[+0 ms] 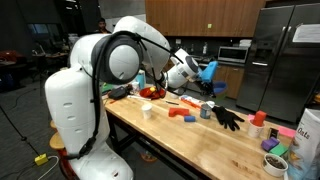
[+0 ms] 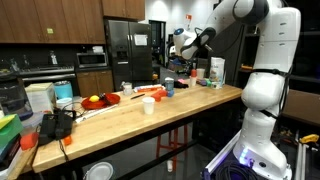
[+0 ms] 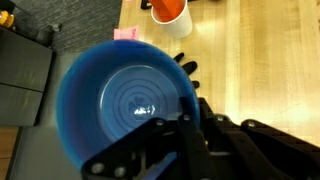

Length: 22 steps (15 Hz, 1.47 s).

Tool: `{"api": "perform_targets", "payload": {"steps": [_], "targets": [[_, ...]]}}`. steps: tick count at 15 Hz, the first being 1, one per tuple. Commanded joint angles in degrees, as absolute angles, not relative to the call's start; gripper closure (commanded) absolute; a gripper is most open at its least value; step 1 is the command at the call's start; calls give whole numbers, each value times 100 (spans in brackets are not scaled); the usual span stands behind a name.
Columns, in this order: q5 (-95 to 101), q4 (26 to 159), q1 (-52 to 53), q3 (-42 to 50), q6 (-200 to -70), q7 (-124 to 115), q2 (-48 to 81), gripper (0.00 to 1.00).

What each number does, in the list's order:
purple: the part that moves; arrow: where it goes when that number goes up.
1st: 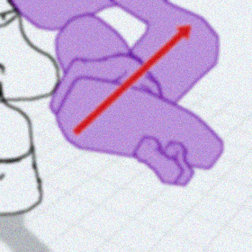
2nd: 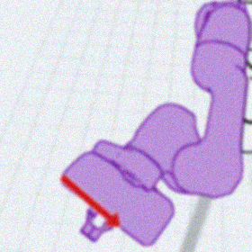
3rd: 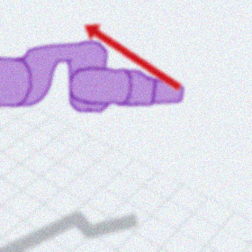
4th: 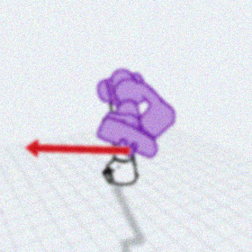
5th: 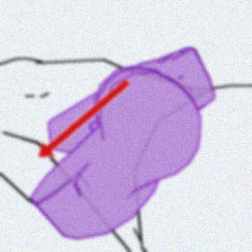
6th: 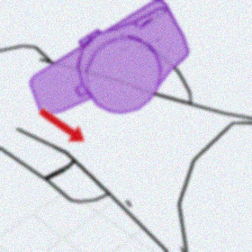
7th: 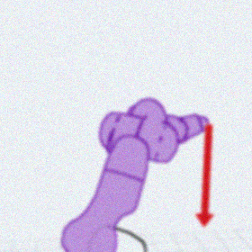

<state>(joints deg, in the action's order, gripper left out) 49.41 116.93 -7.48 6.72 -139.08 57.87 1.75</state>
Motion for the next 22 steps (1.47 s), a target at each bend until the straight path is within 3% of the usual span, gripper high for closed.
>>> {"api": "perform_targets", "payload": {"steps": [1,9,22], "targets": [[5569,12398,-671,625,-14142,5240,-634,97],[5989,13090,-377,294,-14179,3613,-1300,97],[5103,14252,488,-535,-14165,362,-898,97]]}}
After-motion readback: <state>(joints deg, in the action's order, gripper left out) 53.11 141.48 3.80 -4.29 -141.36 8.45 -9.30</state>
